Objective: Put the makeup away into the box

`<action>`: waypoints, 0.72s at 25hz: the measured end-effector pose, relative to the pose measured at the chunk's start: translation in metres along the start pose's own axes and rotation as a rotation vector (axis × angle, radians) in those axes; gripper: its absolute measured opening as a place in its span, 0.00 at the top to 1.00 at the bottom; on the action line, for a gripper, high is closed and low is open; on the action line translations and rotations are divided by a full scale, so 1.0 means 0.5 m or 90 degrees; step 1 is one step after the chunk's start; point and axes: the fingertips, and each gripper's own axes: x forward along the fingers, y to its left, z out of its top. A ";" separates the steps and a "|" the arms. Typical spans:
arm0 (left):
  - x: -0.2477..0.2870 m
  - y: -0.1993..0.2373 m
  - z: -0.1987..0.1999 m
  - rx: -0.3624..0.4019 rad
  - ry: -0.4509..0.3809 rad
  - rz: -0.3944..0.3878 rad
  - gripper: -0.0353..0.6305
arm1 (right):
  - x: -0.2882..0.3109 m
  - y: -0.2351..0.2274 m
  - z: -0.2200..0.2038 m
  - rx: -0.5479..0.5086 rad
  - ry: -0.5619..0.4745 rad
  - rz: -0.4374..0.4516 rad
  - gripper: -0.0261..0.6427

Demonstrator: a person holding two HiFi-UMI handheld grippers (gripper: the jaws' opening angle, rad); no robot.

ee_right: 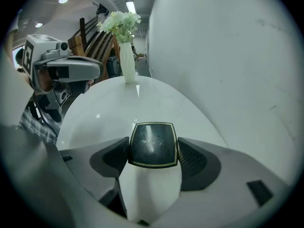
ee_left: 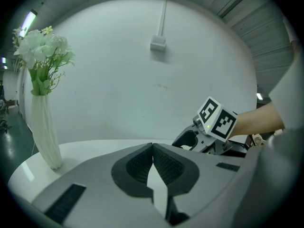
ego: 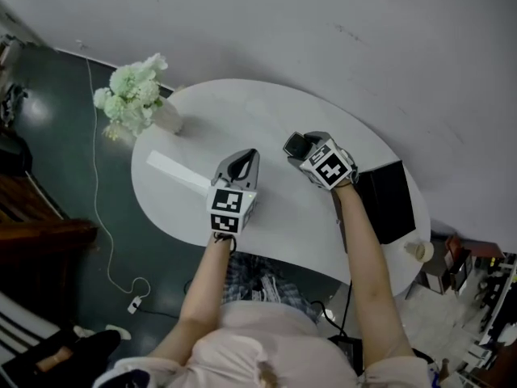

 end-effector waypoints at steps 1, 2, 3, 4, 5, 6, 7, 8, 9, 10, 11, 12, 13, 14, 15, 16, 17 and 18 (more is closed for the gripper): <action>0.003 -0.011 0.005 0.004 -0.001 -0.008 0.91 | -0.017 -0.006 0.004 0.008 -0.009 -0.013 0.47; 0.006 -0.023 0.010 0.009 -0.002 -0.018 0.91 | -0.036 -0.013 0.005 0.015 -0.017 -0.027 0.47; 0.009 -0.037 0.015 0.014 -0.003 -0.027 0.91 | -0.056 -0.020 0.003 0.023 -0.023 -0.041 0.47; 0.014 -0.053 0.019 0.020 -0.004 -0.038 0.91 | -0.076 -0.027 0.000 0.032 -0.029 -0.055 0.47; 0.019 -0.070 0.022 0.026 -0.004 -0.050 0.91 | -0.098 -0.034 -0.006 0.042 -0.035 -0.069 0.47; 0.025 -0.088 0.024 0.033 -0.003 -0.063 0.91 | -0.119 -0.041 -0.013 0.053 -0.040 -0.085 0.47; 0.031 -0.106 0.025 0.039 -0.001 -0.076 0.91 | -0.139 -0.049 -0.024 0.065 -0.045 -0.101 0.47; 0.038 -0.125 0.024 0.045 0.002 -0.090 0.91 | -0.159 -0.056 -0.037 0.078 -0.048 -0.116 0.47; 0.044 -0.145 0.023 0.050 0.005 -0.104 0.91 | -0.179 -0.063 -0.054 0.092 -0.049 -0.131 0.47; 0.051 -0.166 0.022 0.056 0.008 -0.119 0.91 | -0.199 -0.068 -0.074 0.108 -0.050 -0.144 0.47; 0.058 -0.188 0.021 0.061 0.011 -0.133 0.91 | -0.218 -0.073 -0.096 0.123 -0.049 -0.157 0.47; 0.064 -0.209 0.020 0.066 0.014 -0.147 0.91 | -0.236 -0.077 -0.120 0.138 -0.048 -0.169 0.47; 0.069 -0.231 0.017 0.071 0.016 -0.160 0.91 | -0.252 -0.079 -0.145 0.153 -0.046 -0.180 0.47; 0.074 -0.251 0.015 0.075 0.019 -0.172 0.91 | -0.268 -0.079 -0.169 0.168 -0.045 -0.189 0.47; 0.079 -0.271 0.012 0.078 0.022 -0.183 0.91 | -0.282 -0.077 -0.192 0.183 -0.045 -0.198 0.47; 0.084 -0.291 0.008 0.080 0.025 -0.194 0.91 | -0.295 -0.073 -0.214 0.199 -0.046 -0.204 0.47; 0.088 -0.311 0.003 0.083 0.029 -0.205 0.91 | -0.307 -0.068 -0.236 0.216 -0.046 -0.211 0.47; 0.093 -0.330 -0.003 0.086 0.034 -0.216 0.91 | -0.317 -0.061 -0.258 0.232 -0.044 -0.217 0.47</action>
